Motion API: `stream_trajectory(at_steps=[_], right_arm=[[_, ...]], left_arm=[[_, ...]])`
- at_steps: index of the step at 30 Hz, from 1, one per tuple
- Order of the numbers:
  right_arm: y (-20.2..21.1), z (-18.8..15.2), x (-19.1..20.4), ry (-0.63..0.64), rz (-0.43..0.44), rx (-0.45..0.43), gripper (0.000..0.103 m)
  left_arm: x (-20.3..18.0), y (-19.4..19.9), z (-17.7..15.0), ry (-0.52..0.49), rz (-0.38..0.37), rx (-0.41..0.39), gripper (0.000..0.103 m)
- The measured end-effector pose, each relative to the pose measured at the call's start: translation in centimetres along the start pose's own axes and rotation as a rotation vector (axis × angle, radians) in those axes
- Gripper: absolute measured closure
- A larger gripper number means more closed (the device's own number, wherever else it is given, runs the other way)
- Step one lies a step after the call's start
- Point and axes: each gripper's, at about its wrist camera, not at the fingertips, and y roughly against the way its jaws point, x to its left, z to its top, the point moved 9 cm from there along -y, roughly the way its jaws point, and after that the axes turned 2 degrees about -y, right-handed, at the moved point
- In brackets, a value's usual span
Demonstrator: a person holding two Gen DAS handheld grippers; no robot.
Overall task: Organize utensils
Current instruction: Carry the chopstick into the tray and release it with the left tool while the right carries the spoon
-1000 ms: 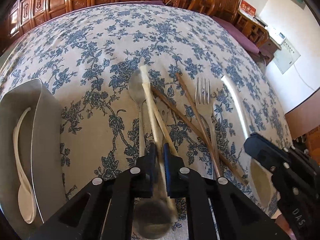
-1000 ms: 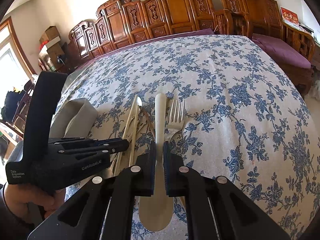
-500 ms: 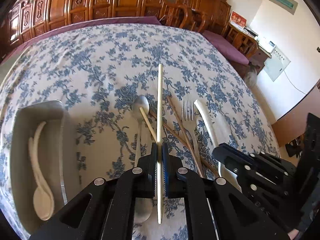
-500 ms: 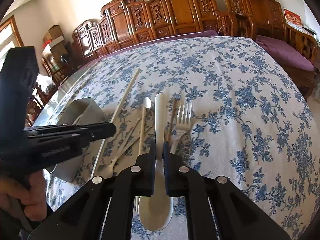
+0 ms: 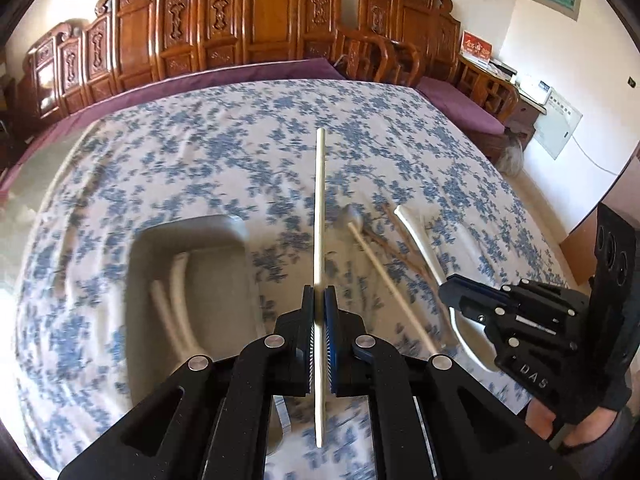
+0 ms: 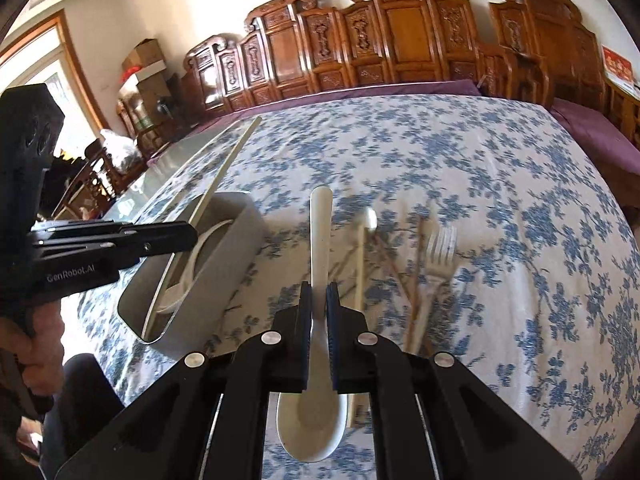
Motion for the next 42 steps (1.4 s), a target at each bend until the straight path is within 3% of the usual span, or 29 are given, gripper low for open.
stream_trajectory(at_steps=[8, 14, 26, 33, 42], right_arm=[[-0.8, -0.8, 2.5, 0.058, 0.014, 0.025, 0.094], [-1.1, -1.0, 2.3, 0.062, 0.004, 0.035, 0.094], [-1.9, -1.5, 3.2, 0.082, 0.006, 0.054, 0.094], [-2.7, -1.6, 5.1, 0.088, 0.030, 0.069, 0.094], [-3.0, 0.0, 9.2, 0.130, 0.048, 0.047, 0.094]], left_arm=[[4.9, 0.3, -1.7, 0.018, 0.079, 0.017, 0.099], [7.4, -2.2, -2.9, 0.077, 0.079, 0.069, 0.099], [7.6, -5.8, -5.4, 0.081, 0.087, 0.148, 0.099], [8.1, -4.7, -5.3, 0.079, 0.088, 0.103, 0.098], [10.6, -0.9, -4.2, 0.099, 0.099, -0.024, 0.098]])
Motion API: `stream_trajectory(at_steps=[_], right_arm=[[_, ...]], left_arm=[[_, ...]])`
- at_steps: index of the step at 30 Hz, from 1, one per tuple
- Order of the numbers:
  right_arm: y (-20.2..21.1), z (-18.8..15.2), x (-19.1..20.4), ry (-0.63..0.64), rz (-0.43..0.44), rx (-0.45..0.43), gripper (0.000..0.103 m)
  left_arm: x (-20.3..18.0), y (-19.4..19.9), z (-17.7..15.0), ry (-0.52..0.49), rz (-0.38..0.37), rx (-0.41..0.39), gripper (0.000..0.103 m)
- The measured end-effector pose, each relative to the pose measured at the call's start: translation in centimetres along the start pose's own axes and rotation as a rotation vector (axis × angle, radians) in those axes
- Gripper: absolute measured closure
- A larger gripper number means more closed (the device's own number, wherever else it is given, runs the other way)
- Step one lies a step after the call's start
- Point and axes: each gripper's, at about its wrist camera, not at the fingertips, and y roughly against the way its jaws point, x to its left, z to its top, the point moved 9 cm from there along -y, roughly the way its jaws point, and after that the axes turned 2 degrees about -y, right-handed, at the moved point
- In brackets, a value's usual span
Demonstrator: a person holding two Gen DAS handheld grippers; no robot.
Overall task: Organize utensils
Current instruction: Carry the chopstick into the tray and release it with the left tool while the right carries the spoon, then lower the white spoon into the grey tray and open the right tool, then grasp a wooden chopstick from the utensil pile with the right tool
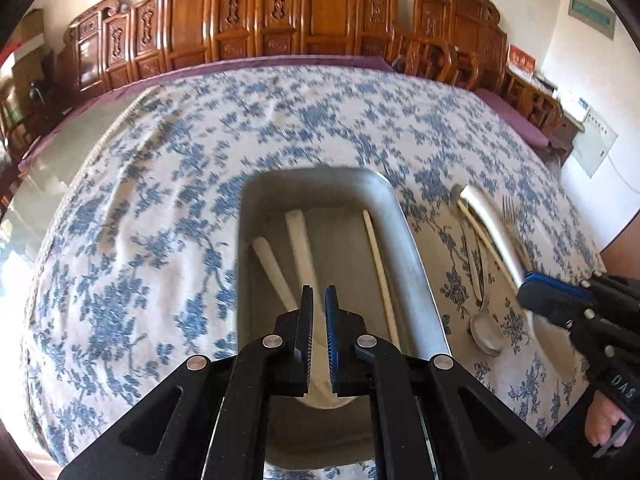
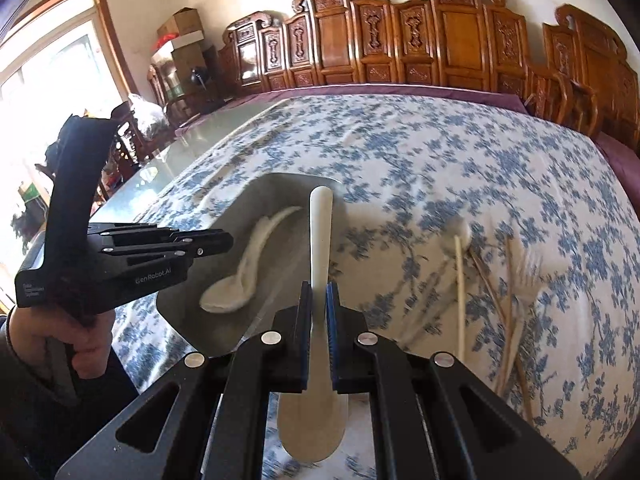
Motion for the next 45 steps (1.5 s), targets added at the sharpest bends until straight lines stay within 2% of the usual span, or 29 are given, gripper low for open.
stream_trajectory(at_steps=[11, 20, 24, 31, 39, 41, 43, 45], right_arm=[[-4.2, 3.2, 5.2, -0.036, 0.056, 0.019, 0.094], [-9.1, 2.1, 6.3, -0.024, -0.041, 0.099, 0.094], [-9.6, 1.6, 6.4, -0.032, -0.030, 0.115, 0.094], [-8.8, 2.1, 6.8, -0.025, 0.000, 0.089, 0.093], [-4.1, 3.4, 4.4, -0.027, 0.006, 0.014, 0.093], [-2.7, 3.4, 3.1, -0.013, -0.015, 0.000, 0.093], [-1.4, 3.2, 1.7, -0.003, -0.040, -0.007, 0.093], [-0.2, 2.7, -0.1, 0.011, -0.076, -0.008, 0.093]], left_arm=[[5.4, 3.2, 1.1, 0.033, 0.065, -0.094, 0.098], [7.4, 4.2, 0.8, 0.044, 0.081, -0.115, 0.098], [7.6, 4.5, 0.8, 0.047, 0.080, -0.124, 0.098], [7.2, 4.5, 0.7, 0.038, 0.080, -0.123, 0.098], [5.5, 4.2, 1.0, 0.030, 0.058, -0.124, 0.098], [4.8, 4.2, 1.1, 0.025, 0.048, -0.124, 0.095], [3.7, 4.1, 1.2, 0.012, 0.035, -0.130, 0.084], [2.4, 4.1, 1.4, -0.003, 0.022, -0.133, 0.082]])
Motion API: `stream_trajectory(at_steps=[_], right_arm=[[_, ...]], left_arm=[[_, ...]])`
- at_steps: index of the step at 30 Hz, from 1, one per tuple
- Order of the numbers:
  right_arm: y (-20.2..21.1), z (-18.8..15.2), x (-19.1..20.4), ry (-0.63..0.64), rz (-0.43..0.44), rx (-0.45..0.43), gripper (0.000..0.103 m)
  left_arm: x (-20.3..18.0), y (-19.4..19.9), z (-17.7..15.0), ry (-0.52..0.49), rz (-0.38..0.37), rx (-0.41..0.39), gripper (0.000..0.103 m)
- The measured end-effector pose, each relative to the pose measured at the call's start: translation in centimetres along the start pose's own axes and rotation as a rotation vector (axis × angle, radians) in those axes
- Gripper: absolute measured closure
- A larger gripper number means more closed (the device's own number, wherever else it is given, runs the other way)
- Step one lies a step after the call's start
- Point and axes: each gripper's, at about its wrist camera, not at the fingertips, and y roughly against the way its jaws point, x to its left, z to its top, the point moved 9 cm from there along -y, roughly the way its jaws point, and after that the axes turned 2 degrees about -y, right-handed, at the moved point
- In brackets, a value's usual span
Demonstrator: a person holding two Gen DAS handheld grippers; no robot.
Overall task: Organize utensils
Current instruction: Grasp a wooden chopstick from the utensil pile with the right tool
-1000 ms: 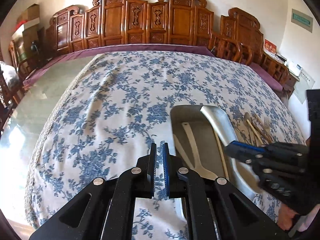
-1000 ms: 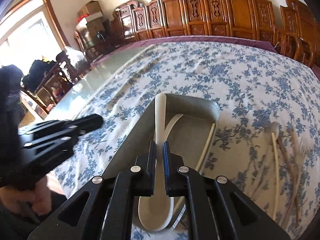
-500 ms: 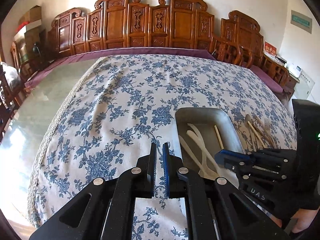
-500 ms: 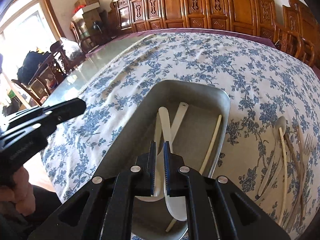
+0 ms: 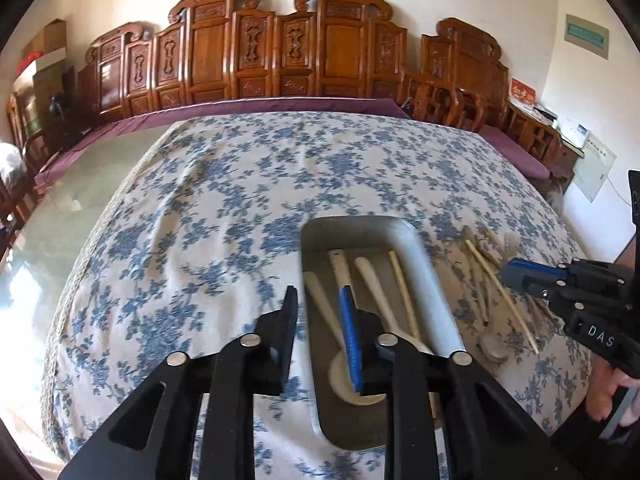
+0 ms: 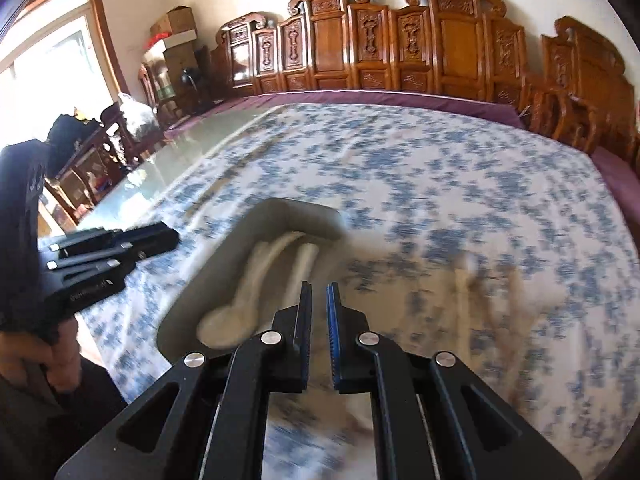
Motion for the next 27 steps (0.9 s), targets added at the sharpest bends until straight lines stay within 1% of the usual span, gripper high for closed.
stream_trajectory(at_steps=[2, 3, 4, 5, 7, 10, 13, 16, 19, 25, 27], right_arm=[[0.9, -0.6, -2.0, 0.014, -0.044, -0.002, 0.093], [1.2, -1.0, -3.1, 0.015, -0.061, 0.002, 0.093], [1.5, -1.4, -4.3, 0.013, -0.080, 0.009, 0.093], [1.5, -1.8, -5.3, 0.012, -0.097, 0.015, 0.093], [1.4, -2.6, -7.5, 0.003, -0.130, 0.037, 0.093], [0.6, -4.0, -9.4, -0.012, -0.151, 0.068, 0.090], [-0.4, -5.4, -10.6, -0.032, -0.166, 0.087, 0.090], [-1.6, -6.7, -10.7, -0.049, -0.146, 0.116, 0.090], [-2.7, -7.5, -10.7, -0.038, -0.151, 0.153, 0.090], [-4.2, -8.1, -11.0, -0.010, -0.170, 0.192, 0.090], [-4.3, -8.0, -10.9, 0.010, -0.181, 0.187, 0.090]], left_arm=[[-1.1, 0.0, 0.2, -0.012, -0.011, -0.004, 0.075], [-1.7, 0.0, 0.2, -0.018, -0.013, -0.006, 0.066], [-2.1, 0.0, 0.3, -0.023, -0.018, -0.008, 0.061], [-2.6, 0.0, 0.3, -0.027, -0.024, -0.009, 0.060], [-3.6, -0.1, 0.4, -0.036, -0.033, -0.010, 0.051], [-5.1, -0.2, 0.3, -0.046, -0.050, -0.007, 0.050], [-6.5, -0.4, 0.0, -0.065, -0.059, -0.002, 0.050], [-7.5, -0.6, -0.4, -0.078, -0.068, 0.007, 0.050], [-8.2, -0.7, -0.8, -0.092, -0.070, 0.012, 0.050], [-9.3, -0.7, -1.2, -0.113, -0.073, 0.017, 0.050], [-9.6, -0.8, -1.4, -0.124, -0.070, 0.021, 0.050]])
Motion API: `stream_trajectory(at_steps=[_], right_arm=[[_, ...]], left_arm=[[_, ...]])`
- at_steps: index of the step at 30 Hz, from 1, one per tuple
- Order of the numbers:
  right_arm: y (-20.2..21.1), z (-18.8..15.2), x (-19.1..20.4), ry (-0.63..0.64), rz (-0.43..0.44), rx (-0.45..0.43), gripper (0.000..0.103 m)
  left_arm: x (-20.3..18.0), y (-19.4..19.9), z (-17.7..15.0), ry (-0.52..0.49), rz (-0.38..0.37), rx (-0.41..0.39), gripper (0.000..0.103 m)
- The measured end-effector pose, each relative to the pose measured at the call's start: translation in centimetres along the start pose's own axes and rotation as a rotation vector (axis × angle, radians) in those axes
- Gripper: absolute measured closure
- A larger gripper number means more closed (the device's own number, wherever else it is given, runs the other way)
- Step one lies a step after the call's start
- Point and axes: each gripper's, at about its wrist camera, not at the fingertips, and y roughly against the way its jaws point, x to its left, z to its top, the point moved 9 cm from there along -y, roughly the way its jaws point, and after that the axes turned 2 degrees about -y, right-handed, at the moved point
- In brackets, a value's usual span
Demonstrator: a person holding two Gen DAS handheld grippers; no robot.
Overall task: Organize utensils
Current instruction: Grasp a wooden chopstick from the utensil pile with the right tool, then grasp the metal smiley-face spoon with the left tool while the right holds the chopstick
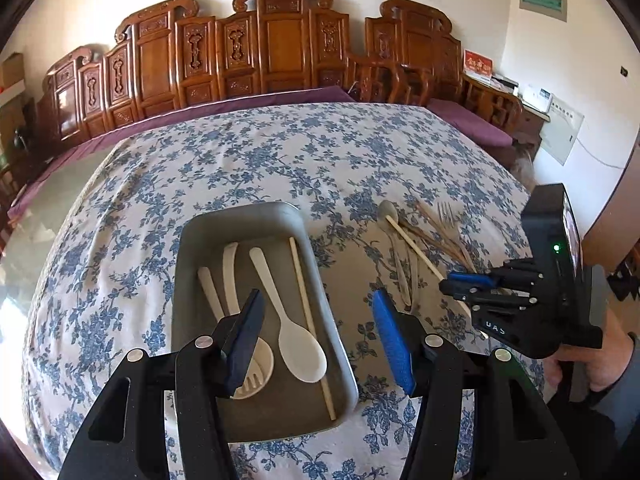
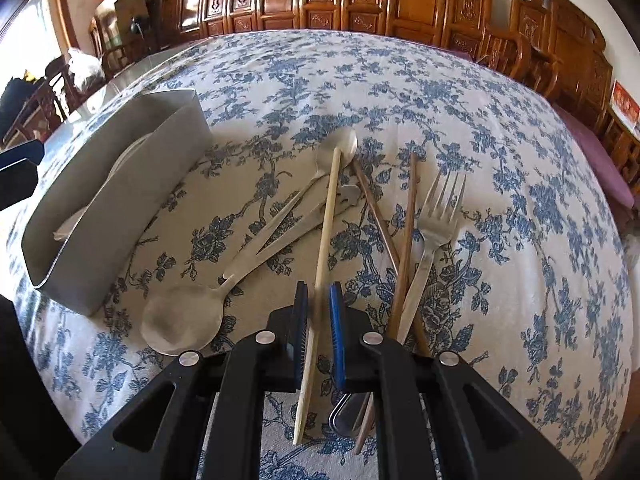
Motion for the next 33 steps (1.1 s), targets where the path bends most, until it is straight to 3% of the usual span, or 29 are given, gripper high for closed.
stream_trajectory(at_steps=[2, 9, 20, 27, 33], right_arm=[[0.0, -0.1, 0.2, 0.020, -0.014, -0.004, 0.096], [1.0, 0.2, 0.4, 0.028, 0.005, -0.035, 0.097], [4.9, 1.4, -3.1, -0.099, 0.039, -0.170, 0.097], [6.2, 1.1, -5.4, -0.158, 0.057, -0.201, 0.097], [6.8, 0.5, -6.7, -0.188, 0.071, -0.209, 0.097]], left_arm=[[-0.3, 0.0, -0.1, -0.005, 0.000, 0.002, 0.050], [-1.8, -0.1, -0.3, -0.035, 0.009, 0.013, 0.050], [-5.9, -0.6, -1.8, -0.121, 0.005, 0.055, 0.050], [-9.9, -2.3, -3.6, -0.217, -0.028, 0.102, 0.063], [-11.8, -4.0, -2.9, -0.275, -0.024, 0.135, 0.063]])
